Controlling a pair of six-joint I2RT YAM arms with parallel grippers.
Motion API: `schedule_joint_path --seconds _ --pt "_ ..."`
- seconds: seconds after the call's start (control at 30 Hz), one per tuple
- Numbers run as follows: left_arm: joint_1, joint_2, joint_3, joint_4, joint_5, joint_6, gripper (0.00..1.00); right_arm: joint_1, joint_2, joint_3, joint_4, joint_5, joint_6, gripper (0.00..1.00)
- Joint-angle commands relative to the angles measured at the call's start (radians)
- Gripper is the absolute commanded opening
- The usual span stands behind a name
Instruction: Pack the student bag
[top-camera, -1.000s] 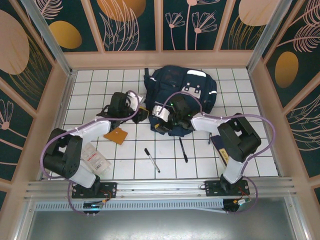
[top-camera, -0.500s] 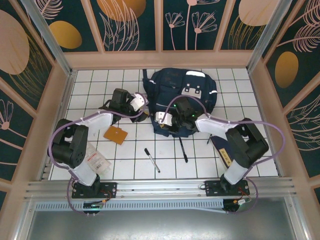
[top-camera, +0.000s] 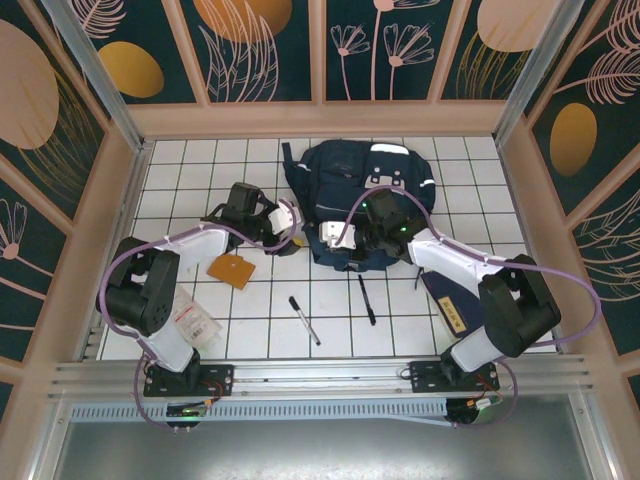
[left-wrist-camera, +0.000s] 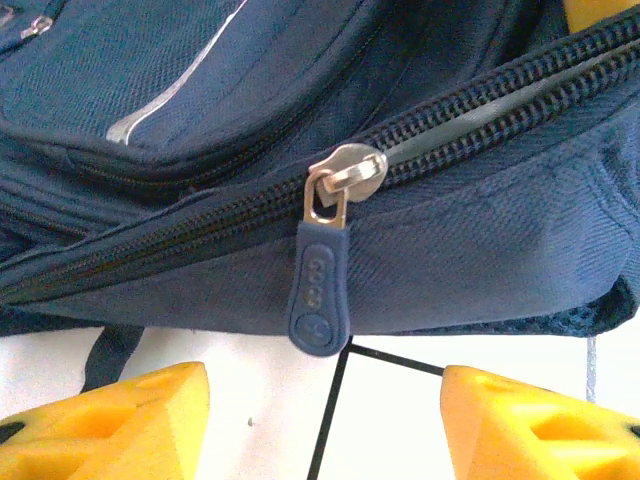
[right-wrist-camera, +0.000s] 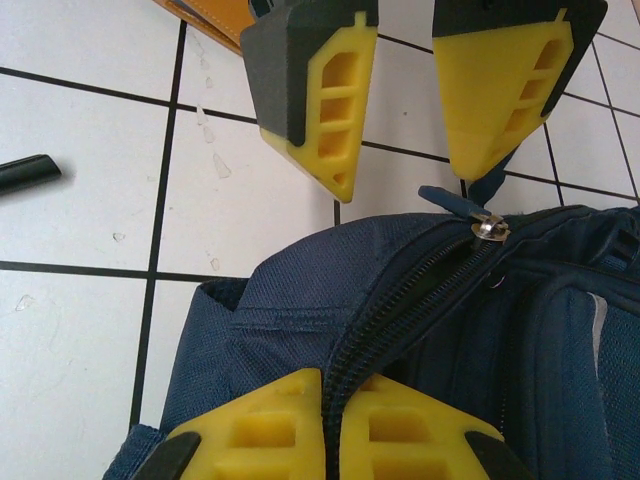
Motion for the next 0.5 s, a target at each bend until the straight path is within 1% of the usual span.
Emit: schedule_joint_path --seconds 0.0,0.17,0.3,0.37,0.43,0.47 --pt "-0.012 -0.027 -0.015 0.089 0.021 0.030 0.61 0.001 -0.039 -0.005 0.028 -0.046 -0.038 0.00" --pt "-0.035 -0.014 0.019 0.054 0.041 0.066 0.57 0.005 -0.042 -0.011 0.028 -0.060 -0.037 0.00" --pt "-0.056 -0.009 0.026 0.030 0.052 0.099 0.50 0.012 -0.046 -0.017 0.035 -0.063 -0.035 0.00" --pt "-0.060 -0.002 0.032 0.027 0.049 0.100 0.43 0.016 -0.050 -0.022 0.038 -0.066 -0.034 0.00" --pt "-0.063 0.005 0.042 0.009 0.047 0.106 0.29 0.017 -0.054 -0.026 0.041 -0.066 -0.034 0.00" --pt "-0.065 0.007 0.042 0.005 0.039 0.106 0.20 0.017 -0.057 -0.029 0.042 -0.066 -0.037 0.00"
